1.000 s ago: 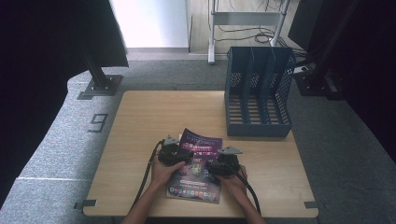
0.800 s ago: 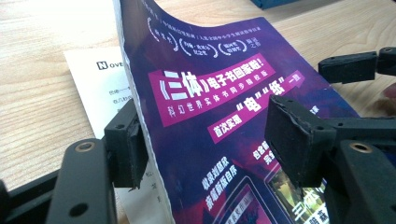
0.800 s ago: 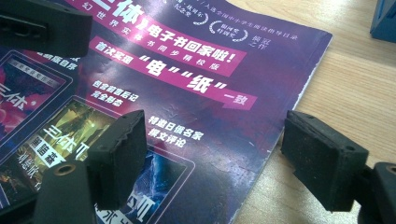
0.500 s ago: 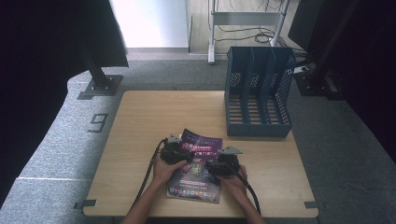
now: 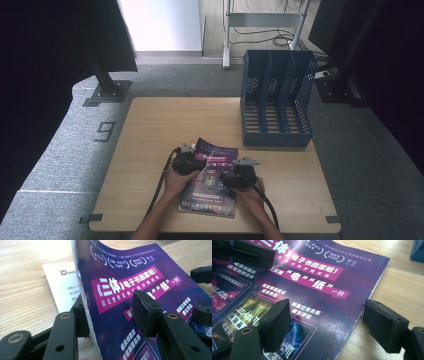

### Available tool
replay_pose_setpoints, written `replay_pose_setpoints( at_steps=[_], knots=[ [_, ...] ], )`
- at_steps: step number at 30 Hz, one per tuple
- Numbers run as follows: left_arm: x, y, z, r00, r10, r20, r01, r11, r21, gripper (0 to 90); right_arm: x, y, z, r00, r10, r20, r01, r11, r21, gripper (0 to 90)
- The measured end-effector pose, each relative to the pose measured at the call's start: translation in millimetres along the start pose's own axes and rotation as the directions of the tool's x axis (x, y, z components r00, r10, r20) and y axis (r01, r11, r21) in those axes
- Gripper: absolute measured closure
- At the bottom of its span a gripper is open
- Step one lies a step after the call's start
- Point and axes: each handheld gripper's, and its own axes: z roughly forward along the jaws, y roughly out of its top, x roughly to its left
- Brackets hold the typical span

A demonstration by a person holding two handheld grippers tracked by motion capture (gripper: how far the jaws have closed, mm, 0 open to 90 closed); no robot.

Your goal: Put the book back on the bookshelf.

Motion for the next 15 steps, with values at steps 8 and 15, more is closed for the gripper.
replay_pose_setpoints(
  at_steps=[8, 15],
  knots=[
    [-0.5, 0.5, 1.5, 1.0000, 0.000, 0.003, 0.000, 1.0000, -0.003, 57.3, -0.1, 0.0, 0.0, 1.0000, 0.000, -0.001, 0.000, 1.000, 0.000, 21.8],
    [-0.6, 1.2, 1.1, 0.9999, 0.002, 0.012, -0.002, 1.0000, -0.009, 62.7, -0.1, 0.0, 0.0, 1.0000, 0.000, 0.000, 0.000, 1.000, 0.000, 21.8]
  ],
)
